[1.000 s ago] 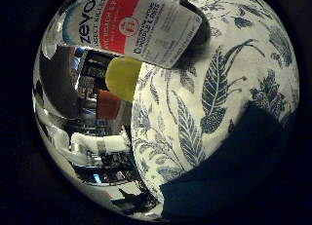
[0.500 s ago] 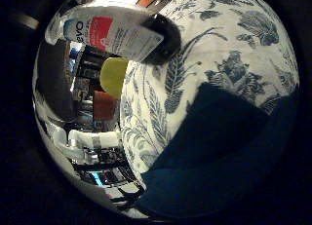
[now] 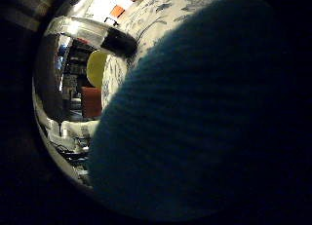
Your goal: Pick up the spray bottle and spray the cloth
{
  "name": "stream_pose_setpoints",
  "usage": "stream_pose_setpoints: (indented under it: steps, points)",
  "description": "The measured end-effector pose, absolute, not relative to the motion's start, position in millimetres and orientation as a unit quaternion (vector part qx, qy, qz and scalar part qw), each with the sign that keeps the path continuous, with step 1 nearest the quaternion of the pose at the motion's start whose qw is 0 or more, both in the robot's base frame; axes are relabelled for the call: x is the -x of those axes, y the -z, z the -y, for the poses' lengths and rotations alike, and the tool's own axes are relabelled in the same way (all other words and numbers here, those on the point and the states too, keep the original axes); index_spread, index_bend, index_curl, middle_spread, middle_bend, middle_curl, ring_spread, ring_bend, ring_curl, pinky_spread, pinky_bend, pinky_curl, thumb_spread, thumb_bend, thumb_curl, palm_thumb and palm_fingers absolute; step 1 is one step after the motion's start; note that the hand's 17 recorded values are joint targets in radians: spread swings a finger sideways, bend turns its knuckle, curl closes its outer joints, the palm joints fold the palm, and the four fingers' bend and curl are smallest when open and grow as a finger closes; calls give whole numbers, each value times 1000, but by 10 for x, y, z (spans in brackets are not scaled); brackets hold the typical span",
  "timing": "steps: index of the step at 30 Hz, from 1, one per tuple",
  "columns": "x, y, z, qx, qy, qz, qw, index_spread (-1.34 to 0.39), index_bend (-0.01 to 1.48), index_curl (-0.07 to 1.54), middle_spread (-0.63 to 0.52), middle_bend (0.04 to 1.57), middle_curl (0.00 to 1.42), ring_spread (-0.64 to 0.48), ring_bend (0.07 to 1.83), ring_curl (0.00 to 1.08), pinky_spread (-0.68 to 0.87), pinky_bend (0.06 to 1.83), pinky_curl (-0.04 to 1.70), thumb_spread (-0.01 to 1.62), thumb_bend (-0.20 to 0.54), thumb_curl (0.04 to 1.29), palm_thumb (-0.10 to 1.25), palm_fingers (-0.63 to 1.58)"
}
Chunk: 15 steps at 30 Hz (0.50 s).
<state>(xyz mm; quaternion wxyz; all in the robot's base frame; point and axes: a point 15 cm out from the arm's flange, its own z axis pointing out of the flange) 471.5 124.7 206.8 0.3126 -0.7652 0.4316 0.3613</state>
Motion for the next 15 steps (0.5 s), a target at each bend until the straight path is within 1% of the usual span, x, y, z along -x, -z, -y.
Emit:
stream_pose_setpoints:
  steps: [9, 15]
  points:
    - [-4876, -2362, -922, 777, -321, -437, 319, -203, 170, 326, 40, 356, 389, 125, 427, 274, 407, 528, 223, 1021, -22, 504, 799, 296]
    - [-4828, -2668, -789, 786, -303, -431, 324, -205, 171, 329, 41, 355, 391, 136, 420, 274, 407, 525, 217, 1022, -22, 500, 800, 301]
